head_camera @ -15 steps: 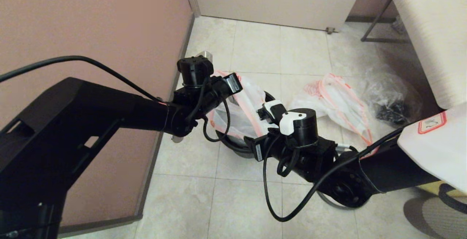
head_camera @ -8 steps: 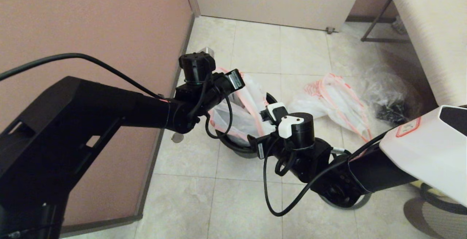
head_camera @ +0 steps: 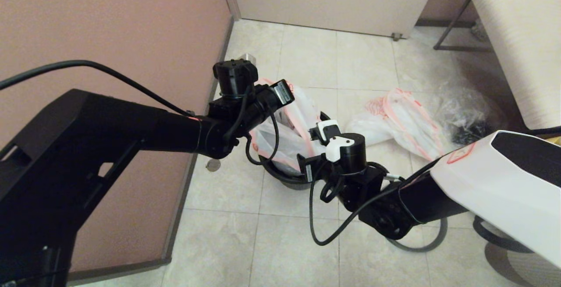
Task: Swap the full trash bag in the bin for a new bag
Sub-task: Put the new garbage bag on the trash can
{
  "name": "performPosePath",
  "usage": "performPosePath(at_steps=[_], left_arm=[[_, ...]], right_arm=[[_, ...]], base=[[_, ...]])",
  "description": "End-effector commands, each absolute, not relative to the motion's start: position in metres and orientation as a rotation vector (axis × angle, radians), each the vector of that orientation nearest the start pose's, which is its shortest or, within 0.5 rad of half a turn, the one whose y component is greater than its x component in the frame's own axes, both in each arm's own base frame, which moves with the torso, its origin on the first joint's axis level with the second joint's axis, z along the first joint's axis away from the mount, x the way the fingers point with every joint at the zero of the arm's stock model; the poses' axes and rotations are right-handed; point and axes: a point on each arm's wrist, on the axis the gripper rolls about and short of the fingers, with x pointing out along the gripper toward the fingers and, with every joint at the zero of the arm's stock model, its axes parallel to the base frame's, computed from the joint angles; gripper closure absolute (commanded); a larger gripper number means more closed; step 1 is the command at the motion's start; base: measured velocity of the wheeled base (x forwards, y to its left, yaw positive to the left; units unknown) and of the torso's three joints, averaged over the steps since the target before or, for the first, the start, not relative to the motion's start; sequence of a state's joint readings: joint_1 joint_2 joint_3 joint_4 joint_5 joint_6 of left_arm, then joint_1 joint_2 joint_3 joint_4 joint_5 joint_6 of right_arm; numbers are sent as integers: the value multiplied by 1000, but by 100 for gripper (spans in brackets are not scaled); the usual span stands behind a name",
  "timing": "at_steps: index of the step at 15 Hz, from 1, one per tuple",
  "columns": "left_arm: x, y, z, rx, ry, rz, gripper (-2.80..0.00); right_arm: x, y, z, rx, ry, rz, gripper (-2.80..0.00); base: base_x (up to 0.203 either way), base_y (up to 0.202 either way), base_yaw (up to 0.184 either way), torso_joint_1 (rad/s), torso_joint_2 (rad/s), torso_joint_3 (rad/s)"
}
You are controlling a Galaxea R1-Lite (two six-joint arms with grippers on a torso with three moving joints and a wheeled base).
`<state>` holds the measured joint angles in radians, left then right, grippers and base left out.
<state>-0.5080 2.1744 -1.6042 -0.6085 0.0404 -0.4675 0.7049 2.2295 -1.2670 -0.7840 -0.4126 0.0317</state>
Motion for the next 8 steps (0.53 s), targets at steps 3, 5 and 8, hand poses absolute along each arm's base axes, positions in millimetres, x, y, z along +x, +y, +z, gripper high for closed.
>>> performPosePath(at_steps=[3, 5, 8], left_arm=[[398, -226, 225, -478, 67, -479, 0], [391, -225, 230, -471, 86, -484, 0], [384, -228, 232, -443, 151, -503, 0]], right_arm=[[353, 280, 113, -61, 154, 249, 0], [359, 272, 118, -52, 143, 227, 0], [362, 259, 134, -25, 116, 202, 0]], base=[[0, 0, 0, 0, 0, 0], [0, 0, 0, 0, 0, 0], [0, 0, 0, 0, 0, 0]])
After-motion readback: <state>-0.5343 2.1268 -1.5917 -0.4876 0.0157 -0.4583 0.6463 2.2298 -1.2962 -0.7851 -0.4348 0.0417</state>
